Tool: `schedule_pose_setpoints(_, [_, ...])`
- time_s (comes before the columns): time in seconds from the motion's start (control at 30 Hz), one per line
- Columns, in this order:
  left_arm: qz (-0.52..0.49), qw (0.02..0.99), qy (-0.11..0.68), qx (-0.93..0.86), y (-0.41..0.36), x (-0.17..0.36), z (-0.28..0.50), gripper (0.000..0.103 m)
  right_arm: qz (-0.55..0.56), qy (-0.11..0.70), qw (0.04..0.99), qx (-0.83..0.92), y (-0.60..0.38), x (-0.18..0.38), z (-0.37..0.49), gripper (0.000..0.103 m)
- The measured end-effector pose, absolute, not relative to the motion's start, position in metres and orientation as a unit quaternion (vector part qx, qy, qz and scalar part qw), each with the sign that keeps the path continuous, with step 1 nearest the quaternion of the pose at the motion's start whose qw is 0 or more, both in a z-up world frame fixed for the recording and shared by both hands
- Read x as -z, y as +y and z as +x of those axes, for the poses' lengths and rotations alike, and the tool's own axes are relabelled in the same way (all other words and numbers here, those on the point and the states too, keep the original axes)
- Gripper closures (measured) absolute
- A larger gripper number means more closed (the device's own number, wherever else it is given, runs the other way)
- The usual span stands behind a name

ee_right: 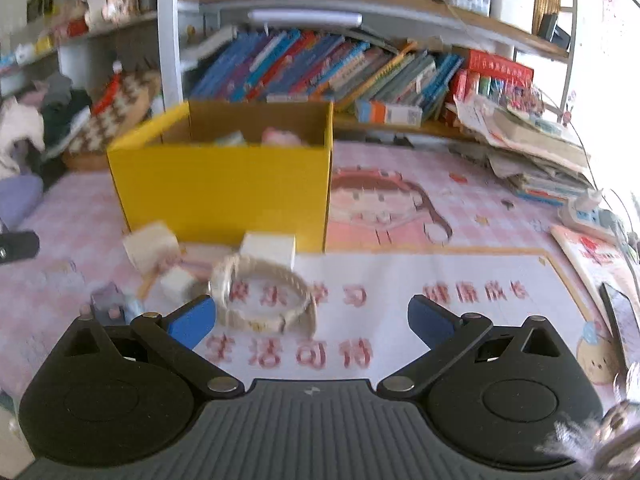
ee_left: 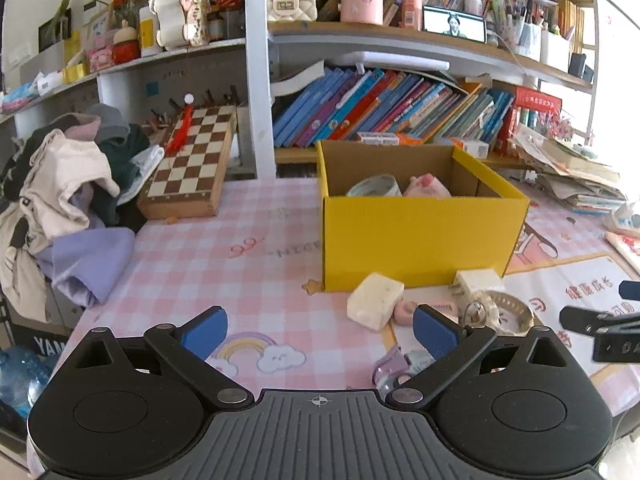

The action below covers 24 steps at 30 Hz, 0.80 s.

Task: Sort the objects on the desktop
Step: 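Grasp the grey toy car with the left gripper while the right gripper approaches the white watch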

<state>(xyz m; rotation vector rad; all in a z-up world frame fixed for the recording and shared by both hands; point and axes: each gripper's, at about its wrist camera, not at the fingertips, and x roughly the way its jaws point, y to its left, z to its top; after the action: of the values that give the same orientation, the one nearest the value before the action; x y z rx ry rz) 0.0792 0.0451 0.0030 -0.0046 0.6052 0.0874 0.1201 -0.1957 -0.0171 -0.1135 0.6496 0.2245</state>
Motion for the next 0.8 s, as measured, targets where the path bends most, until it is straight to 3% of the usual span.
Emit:
schedule_pose_setpoints(0.4, [0.044, 0.936, 0.349, -0.002, 0.022, 0.019, 0.076, 0.002, -0.047, 0.388, 0.911, -0.130, -0.188, 0.033, 0.117, 0.001])
schedule_pose_setpoints(0.8, [0.064, 0.926, 0.370, 0.035, 0.004, 0.032, 0.086, 0.004, -0.059, 0.400, 0.903, -0.144, -0.181, 0.036, 0.129, 0.002])
